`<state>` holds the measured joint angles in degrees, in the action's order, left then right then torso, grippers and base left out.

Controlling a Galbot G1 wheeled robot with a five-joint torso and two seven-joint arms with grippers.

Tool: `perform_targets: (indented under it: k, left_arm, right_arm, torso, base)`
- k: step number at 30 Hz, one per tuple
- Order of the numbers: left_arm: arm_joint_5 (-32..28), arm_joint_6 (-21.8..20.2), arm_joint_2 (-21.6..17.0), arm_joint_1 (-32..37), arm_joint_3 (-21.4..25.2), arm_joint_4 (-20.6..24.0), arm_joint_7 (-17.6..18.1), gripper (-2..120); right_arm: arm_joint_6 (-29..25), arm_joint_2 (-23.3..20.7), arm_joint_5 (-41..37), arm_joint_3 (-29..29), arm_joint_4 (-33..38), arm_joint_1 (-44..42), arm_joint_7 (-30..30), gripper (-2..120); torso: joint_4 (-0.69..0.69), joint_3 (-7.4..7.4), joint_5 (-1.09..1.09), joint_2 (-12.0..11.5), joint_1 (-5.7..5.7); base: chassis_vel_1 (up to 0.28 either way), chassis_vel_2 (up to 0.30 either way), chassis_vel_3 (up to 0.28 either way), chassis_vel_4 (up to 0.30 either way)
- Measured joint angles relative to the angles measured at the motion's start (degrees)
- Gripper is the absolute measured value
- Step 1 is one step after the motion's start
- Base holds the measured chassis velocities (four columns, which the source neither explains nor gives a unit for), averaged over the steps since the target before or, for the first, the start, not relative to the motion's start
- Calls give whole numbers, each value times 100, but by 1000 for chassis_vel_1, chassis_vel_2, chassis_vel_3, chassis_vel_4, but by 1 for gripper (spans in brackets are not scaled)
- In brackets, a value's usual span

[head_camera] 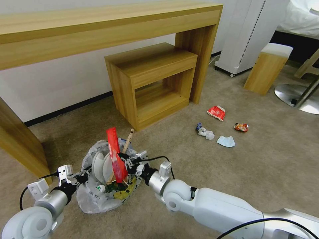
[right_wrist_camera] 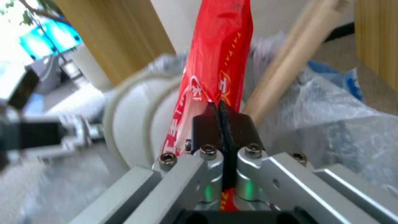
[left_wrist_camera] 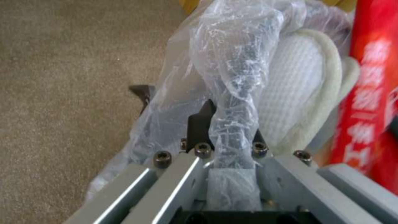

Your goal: Pick up the trash bin and place the garbage on the floor into it.

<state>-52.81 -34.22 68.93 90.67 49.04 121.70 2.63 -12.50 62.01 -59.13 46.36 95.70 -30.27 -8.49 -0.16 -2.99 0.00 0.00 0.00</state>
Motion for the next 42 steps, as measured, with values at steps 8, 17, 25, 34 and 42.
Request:
perform_targets:
  k: [8,17,25,34,42]
  left_arm:
    - [-22,1,-6,-39,0,-13,14,1]
    - [-66,7,-11,-32,-2,-15,43,1]
    - [-56,15,2,-33,-30,-51,14,1]
    - [-52,9,-9,36,20,-6,30,1]
    - [-13,-6,5,103,42,29,32,1]
  right_arm:
    - [7,42,110,190,-67,37,-156,2]
    - [226,63,254,430,-82,184,-400,35]
    - [206,-29,201,369,154,251,-469,65]
    - [186,-77,70,146,504,337,-486,96]
    - [169,17,0,-113,696,303,-506,100]
  torso:
    - [0,0,0,0,0]
    - [1,0,0,0,0]
    - [0,0,0,0,0]
    - [1,0,0,0,0]
    - [0,0,0,0,0]
  base:
    - [0,0,0,0]
    - [0,0,0,0]
    - [0,0,0,0]
    - [0,0,0,0]
    - [0,0,0,0]
